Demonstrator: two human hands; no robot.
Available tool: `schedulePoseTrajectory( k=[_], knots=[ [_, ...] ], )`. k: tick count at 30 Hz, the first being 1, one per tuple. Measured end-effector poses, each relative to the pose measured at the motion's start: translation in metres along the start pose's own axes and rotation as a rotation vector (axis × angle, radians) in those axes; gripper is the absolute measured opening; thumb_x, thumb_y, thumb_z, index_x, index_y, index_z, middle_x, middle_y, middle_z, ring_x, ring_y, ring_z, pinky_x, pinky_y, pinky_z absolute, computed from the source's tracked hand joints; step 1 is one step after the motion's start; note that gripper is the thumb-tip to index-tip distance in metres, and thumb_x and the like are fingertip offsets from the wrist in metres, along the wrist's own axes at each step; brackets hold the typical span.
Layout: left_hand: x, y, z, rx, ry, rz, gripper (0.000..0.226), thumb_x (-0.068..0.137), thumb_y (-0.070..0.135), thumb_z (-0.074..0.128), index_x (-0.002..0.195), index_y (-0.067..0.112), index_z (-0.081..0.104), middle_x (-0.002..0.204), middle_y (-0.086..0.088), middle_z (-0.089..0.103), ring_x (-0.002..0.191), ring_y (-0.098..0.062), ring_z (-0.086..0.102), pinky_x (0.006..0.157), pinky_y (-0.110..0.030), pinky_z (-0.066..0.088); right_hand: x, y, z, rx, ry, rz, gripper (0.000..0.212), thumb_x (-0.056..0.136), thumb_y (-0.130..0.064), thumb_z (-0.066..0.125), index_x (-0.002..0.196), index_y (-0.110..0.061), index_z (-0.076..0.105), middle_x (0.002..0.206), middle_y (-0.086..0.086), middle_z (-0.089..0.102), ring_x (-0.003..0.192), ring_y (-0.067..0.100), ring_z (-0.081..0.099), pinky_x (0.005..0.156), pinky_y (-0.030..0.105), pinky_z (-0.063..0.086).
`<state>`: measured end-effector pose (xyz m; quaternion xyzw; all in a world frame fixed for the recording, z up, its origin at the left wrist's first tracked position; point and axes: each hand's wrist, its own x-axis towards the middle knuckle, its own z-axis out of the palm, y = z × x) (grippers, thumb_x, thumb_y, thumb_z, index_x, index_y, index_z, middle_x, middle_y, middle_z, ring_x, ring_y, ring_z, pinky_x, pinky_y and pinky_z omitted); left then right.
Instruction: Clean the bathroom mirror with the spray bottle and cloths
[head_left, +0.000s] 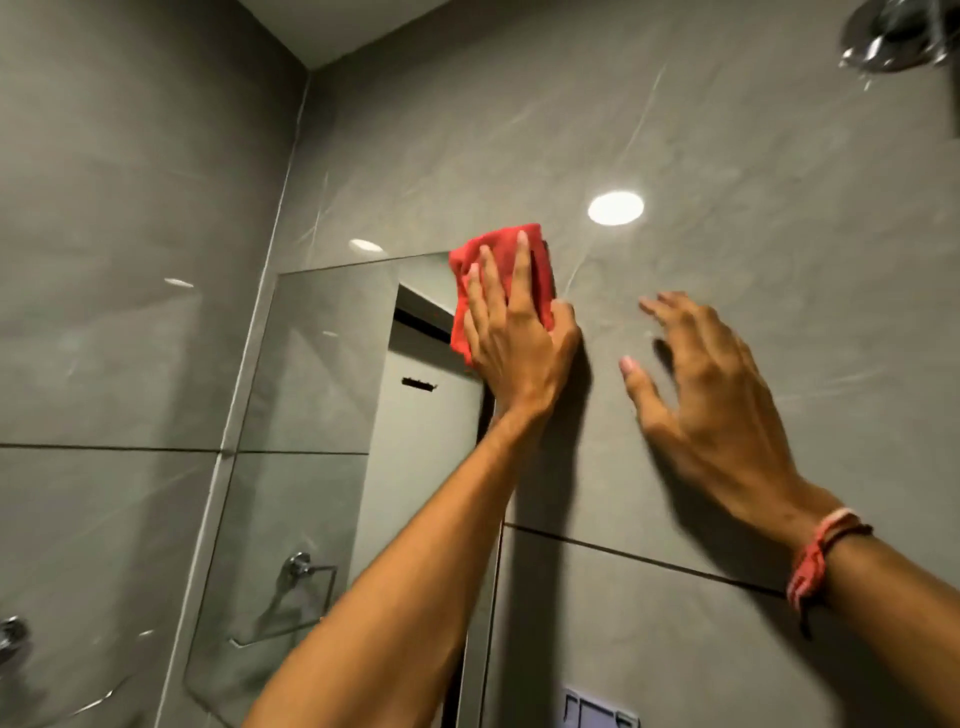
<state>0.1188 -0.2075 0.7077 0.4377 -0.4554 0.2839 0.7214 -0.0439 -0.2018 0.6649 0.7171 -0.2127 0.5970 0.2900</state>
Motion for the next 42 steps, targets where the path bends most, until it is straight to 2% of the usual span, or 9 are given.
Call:
schedulePoseTrajectory(
  k=[6,9,14,18,20,26,31,38,42],
  knots=[
    [-0.041,-0.023,-0.032,-0.167,-0.117,0.605,0.091,0.083,0.025,0.068,0.154,-0.005,0.019,0.164,-0.024,0.024,0.154,-0.031,0.024,0.123,-0.049,0.029,0.025,-0.019,-0.023,0.716,-0.021,0.512,0.074,0.078,-0.059,0.071,0.141,-0.025,0.05,0.129,0.003,0.066,0.11,0.015,0.069,0.097,0.027,0.055],
    [-0.089,-0.014,-0.046,-0.211,-0.221,0.702,0.087,0.088,0.031,0.065,0.149,-0.012,0.021,0.16,-0.029,0.026,0.154,-0.029,0.021,0.125,-0.043,0.026,0.002,-0.029,-0.033,0.803,-0.203,0.559,0.037,0.08,-0.037,0.084,0.106,-0.013,0.073,0.098,0.003,0.076,0.086,0.013,0.071,0.086,0.036,0.057],
    [-0.162,-0.002,-0.087,-0.434,-0.556,0.292,0.112,0.072,0.044,0.085,0.153,-0.002,0.022,0.16,-0.028,0.031,0.149,-0.032,0.035,0.121,-0.049,0.036,-0.094,-0.03,-0.079,0.895,-0.074,0.754,0.022,0.085,-0.023,0.08,0.091,-0.002,0.076,0.088,0.006,0.074,0.08,0.015,0.067,0.079,0.034,0.057],
    [-0.241,0.007,-0.114,-0.985,-0.934,-0.417,0.079,0.065,0.04,0.088,0.134,0.017,0.055,0.115,0.005,0.072,0.099,-0.008,0.069,0.084,-0.028,0.058,-0.203,-0.037,-0.115,1.019,0.123,1.073,0.031,0.088,-0.028,0.077,0.11,-0.008,0.073,0.106,0.004,0.08,0.099,0.016,0.074,0.096,0.043,0.061],
    [-0.307,0.011,-0.122,-1.126,-1.081,-0.698,0.055,0.063,0.035,0.089,0.113,0.022,0.07,0.1,0.009,0.075,0.089,-0.016,0.068,0.078,-0.036,0.058,-0.274,-0.047,-0.134,0.94,0.182,1.247,0.042,0.085,-0.036,0.079,0.117,-0.011,0.072,0.112,0.001,0.08,0.104,0.014,0.073,0.1,0.044,0.059],
    [-0.522,0.023,-0.153,-0.764,-1.24,-1.286,0.038,0.079,-0.002,0.078,0.116,0.006,0.069,0.105,-0.008,0.08,0.089,-0.011,0.075,0.076,-0.026,0.063,-0.491,-0.088,-0.206,0.52,0.056,1.694,0.032,0.079,-0.037,0.08,0.101,-0.015,0.078,0.094,0.0,0.081,0.086,0.012,0.072,0.075,0.028,0.06],
    [-0.662,0.028,-0.182,-0.285,-1.345,-1.201,0.043,0.082,-0.001,0.076,0.108,0.019,0.047,0.1,-0.014,0.068,0.083,-0.019,0.068,0.081,-0.039,0.059,-0.636,-0.102,-0.256,0.378,-0.238,2.026,0.019,0.085,0.012,0.068,0.091,-0.005,0.076,0.073,0.002,0.077,0.07,0.014,0.068,0.058,0.022,0.056],
    [-0.774,0.019,-0.178,0.003,-1.742,-0.958,0.037,0.088,0.002,0.057,0.124,0.009,0.054,0.13,-0.012,0.048,0.12,-0.027,0.053,0.109,-0.035,0.041,-0.766,-0.084,-0.228,0.189,-0.532,2.243,0.032,0.081,0.017,0.069,0.111,0.005,0.066,0.107,0.027,0.073,0.089,0.028,0.065,0.086,0.046,0.055],
    [-0.814,-0.001,-0.177,-0.022,-1.955,-0.891,0.076,0.089,-0.001,0.053,0.157,0.006,0.02,0.167,-0.014,0.008,0.156,-0.029,0.015,0.12,-0.017,0.009,-0.801,-0.072,-0.212,0.312,-0.996,2.155,0.066,0.084,0.004,0.07,0.144,-0.014,0.049,0.122,0.003,0.067,0.113,0.021,0.064,0.101,0.033,0.051]
  ],
)
